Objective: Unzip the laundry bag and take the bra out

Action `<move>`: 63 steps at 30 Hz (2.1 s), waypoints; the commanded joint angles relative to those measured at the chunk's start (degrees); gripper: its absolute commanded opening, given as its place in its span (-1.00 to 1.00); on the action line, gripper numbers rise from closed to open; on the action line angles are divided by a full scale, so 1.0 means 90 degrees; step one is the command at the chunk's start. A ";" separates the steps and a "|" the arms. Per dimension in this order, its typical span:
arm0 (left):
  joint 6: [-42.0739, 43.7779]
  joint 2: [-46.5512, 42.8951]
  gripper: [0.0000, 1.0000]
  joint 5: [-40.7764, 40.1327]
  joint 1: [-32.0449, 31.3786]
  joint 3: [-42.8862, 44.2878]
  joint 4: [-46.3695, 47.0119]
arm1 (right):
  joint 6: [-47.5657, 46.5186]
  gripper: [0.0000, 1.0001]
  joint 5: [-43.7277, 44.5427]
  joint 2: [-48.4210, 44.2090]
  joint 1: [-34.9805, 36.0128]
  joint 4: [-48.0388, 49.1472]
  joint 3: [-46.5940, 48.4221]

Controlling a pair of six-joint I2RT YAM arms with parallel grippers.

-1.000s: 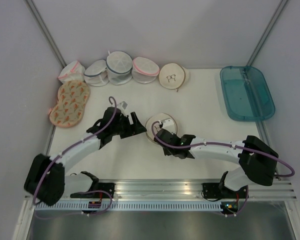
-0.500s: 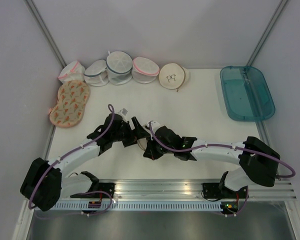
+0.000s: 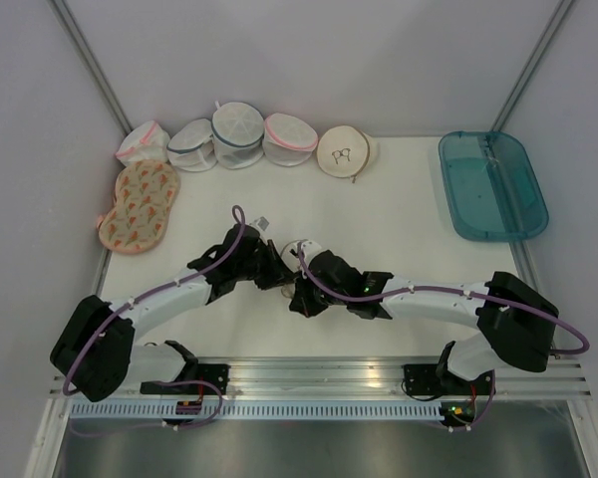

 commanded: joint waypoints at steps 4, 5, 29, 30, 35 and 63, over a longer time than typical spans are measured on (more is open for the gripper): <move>0.0562 0.0451 -0.96 -0.0779 0.0036 0.0798 0.0023 | -0.0301 -0.99 0.0782 -0.0074 0.0003 -0.1344 0.0352; 0.0727 0.0606 -0.96 -0.0799 0.0075 0.0866 -0.0006 | -0.0311 -0.99 0.0939 -0.0064 0.0003 -0.1781 0.0401; 0.2946 0.1743 0.30 -0.0641 0.0574 0.2460 0.0337 | 0.0792 -0.99 0.4515 0.0092 -0.0280 -0.3631 0.0938; 0.2878 0.1547 0.32 -0.1127 0.0564 0.2371 0.0162 | 0.0811 -0.99 0.4486 0.0112 -0.0280 -0.3622 0.0929; 0.1883 -0.0159 0.98 -0.1455 0.0554 0.1310 -0.0651 | 0.0412 -0.99 0.3726 0.0054 -0.0271 -0.2862 0.0705; -0.0249 0.1330 -0.68 0.1057 0.0134 0.0319 0.1606 | -0.0292 -0.99 -0.0340 -0.0308 -0.0524 -0.0513 0.0206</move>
